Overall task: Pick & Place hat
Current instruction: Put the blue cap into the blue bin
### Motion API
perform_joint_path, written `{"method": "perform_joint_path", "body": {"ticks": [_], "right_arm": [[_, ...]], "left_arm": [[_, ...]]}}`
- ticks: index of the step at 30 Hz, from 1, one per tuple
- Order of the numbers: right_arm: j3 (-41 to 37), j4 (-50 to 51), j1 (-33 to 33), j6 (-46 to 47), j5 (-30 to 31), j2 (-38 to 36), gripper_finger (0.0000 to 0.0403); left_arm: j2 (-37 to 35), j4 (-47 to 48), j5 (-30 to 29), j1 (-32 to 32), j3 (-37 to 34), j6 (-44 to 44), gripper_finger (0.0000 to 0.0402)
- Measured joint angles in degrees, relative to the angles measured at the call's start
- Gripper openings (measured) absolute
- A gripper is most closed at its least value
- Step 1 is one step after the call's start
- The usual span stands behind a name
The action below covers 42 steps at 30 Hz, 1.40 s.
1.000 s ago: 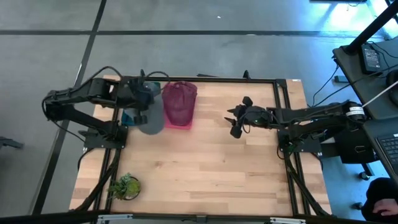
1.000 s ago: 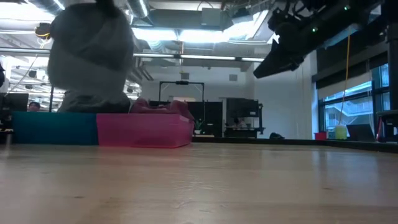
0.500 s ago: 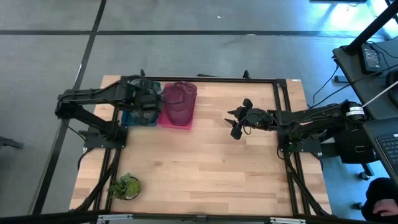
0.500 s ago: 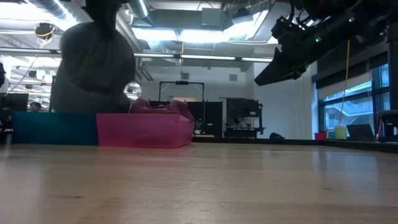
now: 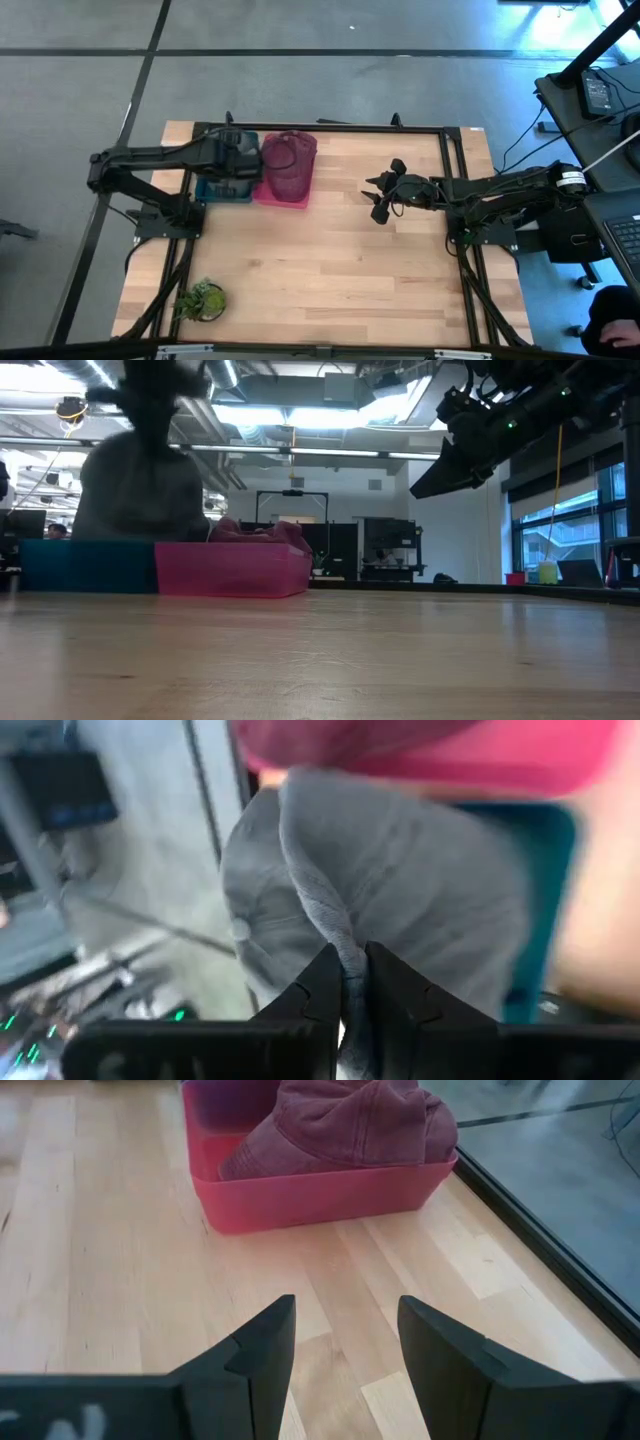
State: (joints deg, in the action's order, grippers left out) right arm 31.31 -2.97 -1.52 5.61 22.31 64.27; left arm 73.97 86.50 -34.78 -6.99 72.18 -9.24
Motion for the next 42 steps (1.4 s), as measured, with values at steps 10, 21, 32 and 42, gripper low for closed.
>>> {"method": "perform_joint_path", "body": {"ticks": [10,21,32,42], "right_arm": [[0.0,0.1,0.0,0.0,0.0,0.0,0.0177],[0.0,0.3,0.0,-0.2,0.0,0.0,0.0177],[0.0,1.2,0.0,0.2,0.0,0.0,0.0177],[0.0,1.6,0.0,0.0,0.0,0.0,0.0177]], "left_arm": [[0.1,-9.2,-16.5,-8.5,-12.4,-3.6,0.0051],[0.1,-30.6,-11.7,-13.9,-16.7,-14.9,0.0062],[0.1,-32.2,-6.2,-16.9,-17.0,-12.5,0.0178],[-2.8,-31.9,-11.9,-18.3,-17.0,-10.5,0.0253]]}}
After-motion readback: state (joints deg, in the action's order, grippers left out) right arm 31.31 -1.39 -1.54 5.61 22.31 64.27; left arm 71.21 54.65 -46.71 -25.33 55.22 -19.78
